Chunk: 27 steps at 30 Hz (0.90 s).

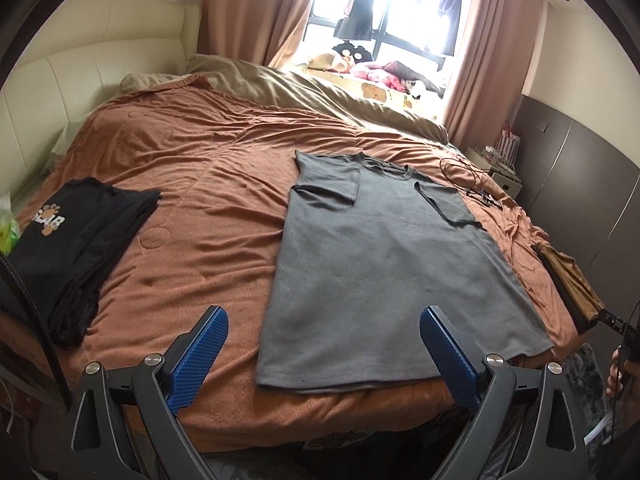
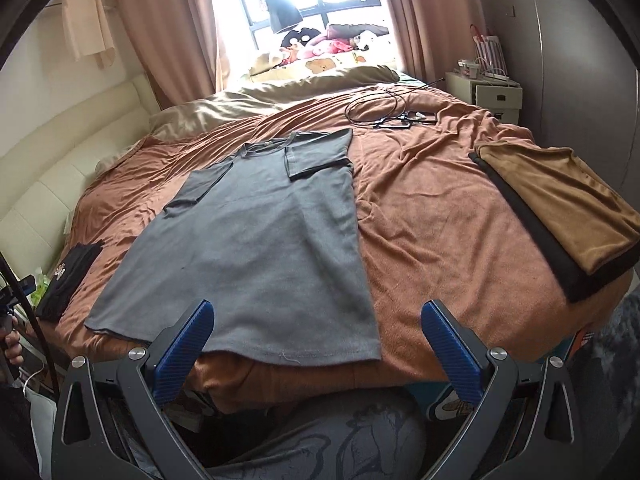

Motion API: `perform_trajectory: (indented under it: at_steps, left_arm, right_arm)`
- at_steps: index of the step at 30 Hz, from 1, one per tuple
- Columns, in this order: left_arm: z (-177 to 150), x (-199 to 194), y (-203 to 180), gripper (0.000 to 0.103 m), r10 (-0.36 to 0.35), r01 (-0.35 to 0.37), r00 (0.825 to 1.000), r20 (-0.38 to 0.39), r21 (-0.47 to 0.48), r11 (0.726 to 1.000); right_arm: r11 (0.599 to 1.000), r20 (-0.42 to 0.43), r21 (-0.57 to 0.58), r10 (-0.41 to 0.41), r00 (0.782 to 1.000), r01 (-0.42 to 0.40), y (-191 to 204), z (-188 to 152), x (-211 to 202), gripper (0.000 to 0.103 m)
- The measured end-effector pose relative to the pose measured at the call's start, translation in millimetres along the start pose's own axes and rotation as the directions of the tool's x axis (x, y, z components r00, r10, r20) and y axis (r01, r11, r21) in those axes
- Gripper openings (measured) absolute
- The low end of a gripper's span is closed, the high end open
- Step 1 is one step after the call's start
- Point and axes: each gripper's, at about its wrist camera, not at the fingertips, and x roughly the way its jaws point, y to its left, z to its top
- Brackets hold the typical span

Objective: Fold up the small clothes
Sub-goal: 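Raise both grippers and move them toward the shirt's hem, then slide both grippers under the hem of the grey t-shirt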

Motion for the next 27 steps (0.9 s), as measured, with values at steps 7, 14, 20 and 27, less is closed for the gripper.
perform_trajectory:
  at_steps: [7,14,20,27]
  left_arm:
    - [-30.6,-3.1,31.5,0.088,-0.007,0.006,1.0,-0.017,-0.042,0.999]
    - [-56.8,20.1,57.2,0.068,-0.047,0.035,0.996,-0.073,-0.166,0.986]
    - [-72.1,58.4,61.7,0.053,-0.106,0.065,0.985,-0.139,-0.272,0.96]
    - [-73.5,93.0,68.5,0.045,-0.093,0.017,0.976,-0.198,-0.354,0.935]
  right_arm:
    - [0.998,-0.006,0.048,0.033,0.999,-0.033,-9.8,-24.1,-1.7,0.103]
    - [0.981,-0.023,0.17,0.098,0.995,-0.092,-31.9,-45.1,6.1,0.086]
    - [0.968,-0.041,0.229,0.11,0.993,-0.098,-48.1,-52.1,27.8,0.077]
    - [0.939,-0.08,0.325,0.149,0.986,-0.115,-68.2,-46.8,62.3,0.065]
